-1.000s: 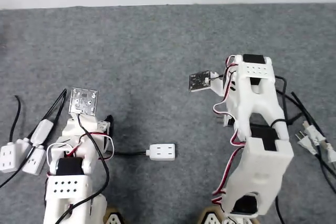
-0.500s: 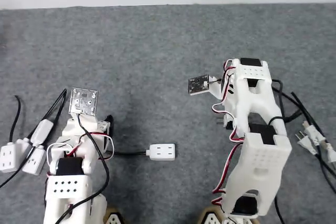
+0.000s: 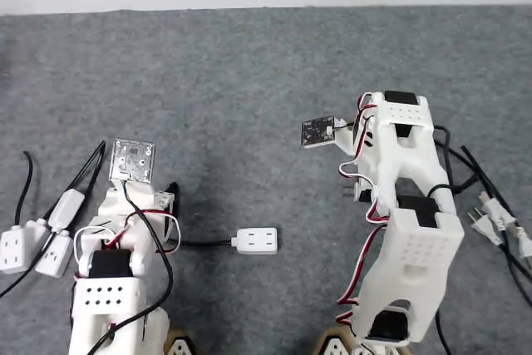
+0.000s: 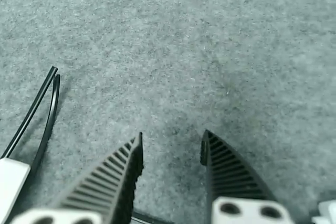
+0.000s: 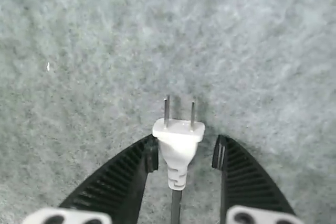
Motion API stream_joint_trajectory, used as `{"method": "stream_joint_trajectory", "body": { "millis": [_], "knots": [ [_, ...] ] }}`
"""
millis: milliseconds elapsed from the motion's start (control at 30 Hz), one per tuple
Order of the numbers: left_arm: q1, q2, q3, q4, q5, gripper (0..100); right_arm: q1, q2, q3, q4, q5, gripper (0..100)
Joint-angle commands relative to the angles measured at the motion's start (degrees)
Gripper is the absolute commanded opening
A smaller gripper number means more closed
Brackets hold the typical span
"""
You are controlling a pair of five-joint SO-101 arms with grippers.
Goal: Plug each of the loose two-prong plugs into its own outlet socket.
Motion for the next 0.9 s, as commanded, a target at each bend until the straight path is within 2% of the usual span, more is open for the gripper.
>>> {"method": "stream_joint_trajectory", "body": {
  "millis": [0, 167, 300, 433, 567, 867],
  "knots": [
    [0.4, -0.6, -0.3, -1.8, 0.4, 17, 0.9, 1.8, -0.6, -1.0, 0.4, 17.8],
    [0.4, -0.5, -0.3, -1.8, 0.4, 17, 1.1, 2.0, -0.5, 0.3, 0.4, 2.3],
    [0.4, -0.5, -0.3, -1.8, 0.4, 17, 1.1, 2.0, -0.5, 0.6, 0.4, 8.1],
    [0.4, -0.7, -0.3, -1.8, 0.4, 17, 1.5, 2.1, -0.8, 0.1, 0.4, 0.2],
    [0.5, -0.8, -0.3, -1.8, 0.4, 17, 1.3, 1.1, -1.2, 0.7, 0.3, 1.0],
    [5.2, -1.0, -0.7, -3.7, 0.5, 17, -4.4, -12.9, -6.6, 15.4, -7.9, 0.8]
  ]
}}
